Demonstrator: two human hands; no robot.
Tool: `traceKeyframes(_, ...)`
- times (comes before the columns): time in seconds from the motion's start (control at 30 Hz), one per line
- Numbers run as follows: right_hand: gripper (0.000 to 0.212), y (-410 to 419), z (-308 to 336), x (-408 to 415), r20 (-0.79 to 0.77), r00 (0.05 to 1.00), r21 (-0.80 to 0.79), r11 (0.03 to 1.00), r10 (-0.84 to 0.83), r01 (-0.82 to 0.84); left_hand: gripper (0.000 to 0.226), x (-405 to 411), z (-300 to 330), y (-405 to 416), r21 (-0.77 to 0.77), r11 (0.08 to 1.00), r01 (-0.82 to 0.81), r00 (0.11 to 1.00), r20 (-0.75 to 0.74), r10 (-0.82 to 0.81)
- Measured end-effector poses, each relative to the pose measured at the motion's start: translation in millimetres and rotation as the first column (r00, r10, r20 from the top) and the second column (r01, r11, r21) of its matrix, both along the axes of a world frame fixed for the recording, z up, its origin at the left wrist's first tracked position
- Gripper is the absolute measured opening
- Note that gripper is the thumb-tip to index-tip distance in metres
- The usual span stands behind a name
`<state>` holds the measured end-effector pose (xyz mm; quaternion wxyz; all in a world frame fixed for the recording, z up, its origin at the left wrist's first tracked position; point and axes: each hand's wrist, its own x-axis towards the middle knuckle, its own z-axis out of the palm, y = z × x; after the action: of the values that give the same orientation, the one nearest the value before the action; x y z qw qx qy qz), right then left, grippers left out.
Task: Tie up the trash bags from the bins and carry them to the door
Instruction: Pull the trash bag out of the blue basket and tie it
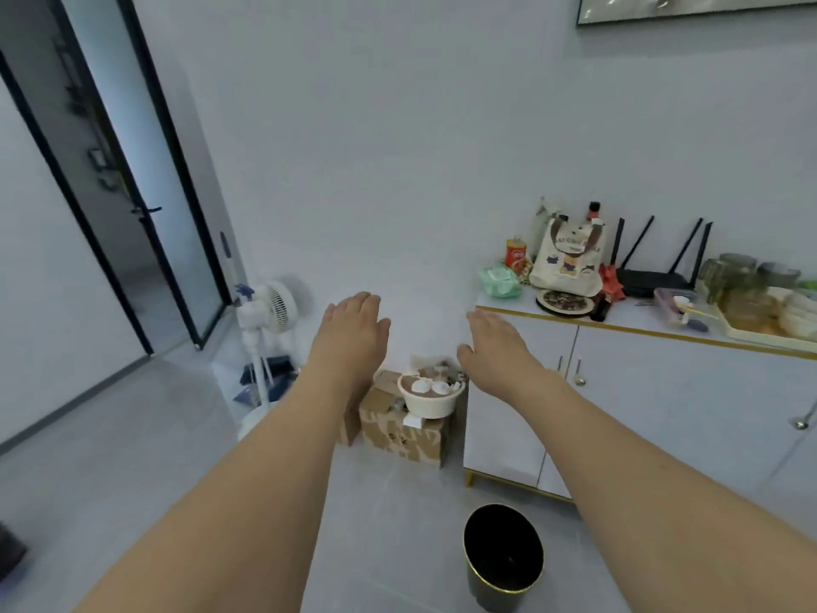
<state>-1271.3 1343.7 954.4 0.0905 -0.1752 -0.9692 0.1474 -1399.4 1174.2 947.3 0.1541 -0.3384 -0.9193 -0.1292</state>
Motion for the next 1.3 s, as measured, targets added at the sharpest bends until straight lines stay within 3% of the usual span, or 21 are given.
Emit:
traceKeyframes(0.13, 0.056, -63, 1, -77, -0.023, 0.994, 0.0, 0.994, 0.111, -0.111, 0.062, -64, -3, -74, -0.005, 0.995, -0.1, 0.995, 0.002, 0.1)
traceKeyframes(0.27, 0.057, -118, -2, -143, -0.006, 0.978, -0.002, 0.978, 0.207, -0.207, 0.043, -112, -6, -140, -0.015, 0.978, -0.206, 0.978, 0.019, 0.207)
traceKeyframes(0.5, 0.052, -206, -1, -239, 0.002, 0.921, -0.01, 0.921, 0.391, -0.391, 0.045, -172, -16, -243, 0.011, 0.919, -0.395, 0.918, 0.042, 0.394)
traceKeyframes(0.67, 0.042, -272, -13, -310, -0.015, 0.827, 0.0, 0.827, 0.562, -0.562, 0.047, -199, -29, -321, 0.001, 0.823, -0.568, 0.821, 0.068, 0.566)
traceKeyframes(0.83, 0.052, -340, -25, -355, 0.043, 0.712, -0.011, 0.713, 0.701, -0.701, 0.047, -212, -45, -392, -0.025, 0.708, -0.706, 0.705, 0.081, 0.705)
traceKeyframes(1.07, 0.058, -431, -62, -416, 0.111, 0.619, -0.036, 0.625, 0.778, -0.78, 0.048, -246, -81, -475, -0.062, 0.616, -0.785, 0.603, 0.151, 0.783)
traceKeyframes(1.3, 0.059, -546, -93, -493, 0.151, 0.591, -0.058, 0.604, 0.793, -0.795, 0.049, -319, -118, -586, -0.093, 0.586, -0.805, 0.56, 0.209, 0.802)
